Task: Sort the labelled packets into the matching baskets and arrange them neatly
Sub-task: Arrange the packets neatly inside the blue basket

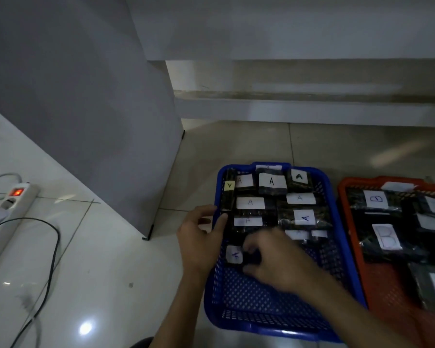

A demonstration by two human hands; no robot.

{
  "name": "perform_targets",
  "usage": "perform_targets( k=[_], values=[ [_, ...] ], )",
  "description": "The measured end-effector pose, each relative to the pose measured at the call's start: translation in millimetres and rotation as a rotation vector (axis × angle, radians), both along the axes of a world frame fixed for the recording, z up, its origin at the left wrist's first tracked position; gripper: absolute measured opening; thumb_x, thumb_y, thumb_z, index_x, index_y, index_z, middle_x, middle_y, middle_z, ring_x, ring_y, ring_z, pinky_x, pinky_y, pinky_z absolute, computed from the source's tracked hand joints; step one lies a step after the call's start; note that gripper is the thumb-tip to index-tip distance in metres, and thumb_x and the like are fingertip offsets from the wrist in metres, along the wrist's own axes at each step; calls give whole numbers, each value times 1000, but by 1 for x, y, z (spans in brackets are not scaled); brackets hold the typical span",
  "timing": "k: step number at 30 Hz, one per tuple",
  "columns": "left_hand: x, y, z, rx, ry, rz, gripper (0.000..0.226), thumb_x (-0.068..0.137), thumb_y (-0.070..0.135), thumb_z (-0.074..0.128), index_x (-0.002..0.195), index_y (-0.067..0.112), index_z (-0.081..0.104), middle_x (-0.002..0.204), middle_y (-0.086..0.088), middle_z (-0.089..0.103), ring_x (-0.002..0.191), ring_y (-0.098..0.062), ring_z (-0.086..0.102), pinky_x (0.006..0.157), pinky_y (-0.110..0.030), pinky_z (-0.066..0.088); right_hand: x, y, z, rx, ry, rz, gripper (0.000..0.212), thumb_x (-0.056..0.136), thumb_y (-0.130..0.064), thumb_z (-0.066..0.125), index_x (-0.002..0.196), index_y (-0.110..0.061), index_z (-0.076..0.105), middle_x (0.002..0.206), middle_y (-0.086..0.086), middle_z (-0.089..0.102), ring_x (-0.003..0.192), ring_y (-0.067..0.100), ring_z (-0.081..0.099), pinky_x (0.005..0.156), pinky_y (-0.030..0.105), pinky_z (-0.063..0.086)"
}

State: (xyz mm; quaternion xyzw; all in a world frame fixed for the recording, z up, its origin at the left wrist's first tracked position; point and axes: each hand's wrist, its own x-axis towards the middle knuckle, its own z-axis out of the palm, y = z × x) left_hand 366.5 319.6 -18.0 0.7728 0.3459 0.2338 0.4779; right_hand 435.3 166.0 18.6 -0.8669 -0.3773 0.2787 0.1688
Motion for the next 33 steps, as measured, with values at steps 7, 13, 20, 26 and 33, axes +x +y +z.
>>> perform_targets(
  k=[7,13,20,26,33],
  values=[
    [-33,-16,2,150,-15,-115,33,79,5,77,103,28,69,96,18,68,90,4,63,76,-13,50,-33,17,-39,-224,-286,55,71,94,-15,66,153,-7,27,123,16,59,102,31,65,75,38,53],
    [-49,-31,6,169,18,-276,55,76,-6,72,102,42,62,98,26,67,95,9,62,83,-11,51,-32,12,-44,-89,-270,65,49,85,-13,70,130,-16,52,128,8,55,98,30,64,77,38,53],
    [-45,-48,8,280,60,-512,77,61,0,80,121,41,56,112,31,53,104,9,52,90,0,38,-24,-23,-21,398,19,-434,39,69,-39,80,90,-27,49,82,-11,63,71,4,62,53,25,53],
    [-2,-81,17,104,-58,-566,58,74,7,79,122,33,61,111,23,65,103,5,61,91,-22,54,-5,-78,3,559,-19,-498,51,67,-45,88,108,-36,58,100,-18,61,88,-4,62,65,15,52],
    [44,-88,26,8,-114,-800,60,78,14,81,130,29,56,124,22,63,115,4,59,96,-17,49,58,-125,22,481,-1,-244,63,70,-18,90,128,-29,66,113,-19,68,98,1,65,77,21,56]
  ],
)
